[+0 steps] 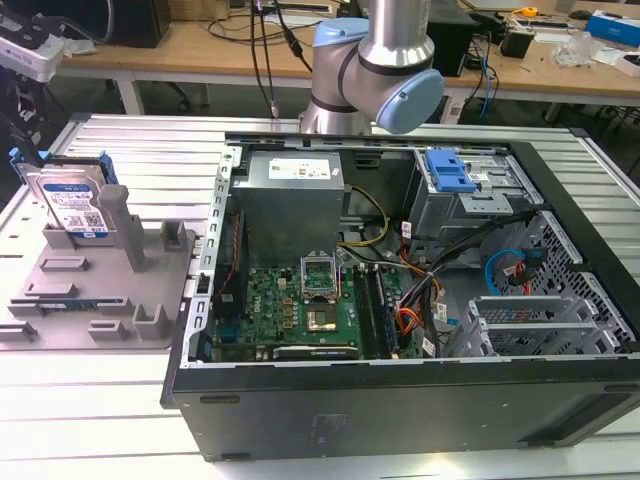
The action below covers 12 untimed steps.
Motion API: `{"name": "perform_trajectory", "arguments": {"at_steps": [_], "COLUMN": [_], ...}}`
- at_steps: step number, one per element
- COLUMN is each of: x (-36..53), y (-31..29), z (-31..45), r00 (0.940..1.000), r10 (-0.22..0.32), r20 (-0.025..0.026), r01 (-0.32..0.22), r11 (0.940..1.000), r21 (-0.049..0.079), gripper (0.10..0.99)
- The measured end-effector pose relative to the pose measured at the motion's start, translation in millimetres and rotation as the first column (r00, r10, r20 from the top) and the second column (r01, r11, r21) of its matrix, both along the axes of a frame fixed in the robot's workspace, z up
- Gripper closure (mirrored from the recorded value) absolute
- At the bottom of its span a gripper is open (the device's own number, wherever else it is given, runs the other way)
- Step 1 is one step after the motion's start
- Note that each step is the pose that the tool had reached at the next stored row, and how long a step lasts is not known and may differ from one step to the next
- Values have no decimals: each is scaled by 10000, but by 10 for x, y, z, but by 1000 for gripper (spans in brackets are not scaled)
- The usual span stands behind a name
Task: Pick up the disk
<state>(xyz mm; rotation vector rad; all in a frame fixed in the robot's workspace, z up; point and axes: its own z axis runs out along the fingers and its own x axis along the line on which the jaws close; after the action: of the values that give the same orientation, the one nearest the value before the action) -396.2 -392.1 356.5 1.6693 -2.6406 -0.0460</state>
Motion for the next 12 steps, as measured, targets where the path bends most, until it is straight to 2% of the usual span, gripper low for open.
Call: {"name": "perform_trajectory", "arguments": {"at_steps": [1, 5, 7, 10, 12], "x": [0, 0, 0, 0, 0], "y": [0, 0, 0, 0, 0], "z": [-4, -16, -23, -37, -45], "r00": [9996, 9959, 9913, 9771, 9667], "r10": [294, 900, 1311, 2116, 2535], "r20": [25, 96, 140, 230, 347], "r01": [-294, -900, -1310, -2114, -2532], "r11": [9996, 9959, 9914, 9774, 9673], "r21": [-9, -34, -52, -92, -126], "gripper": [471, 471, 471, 471, 471]}}
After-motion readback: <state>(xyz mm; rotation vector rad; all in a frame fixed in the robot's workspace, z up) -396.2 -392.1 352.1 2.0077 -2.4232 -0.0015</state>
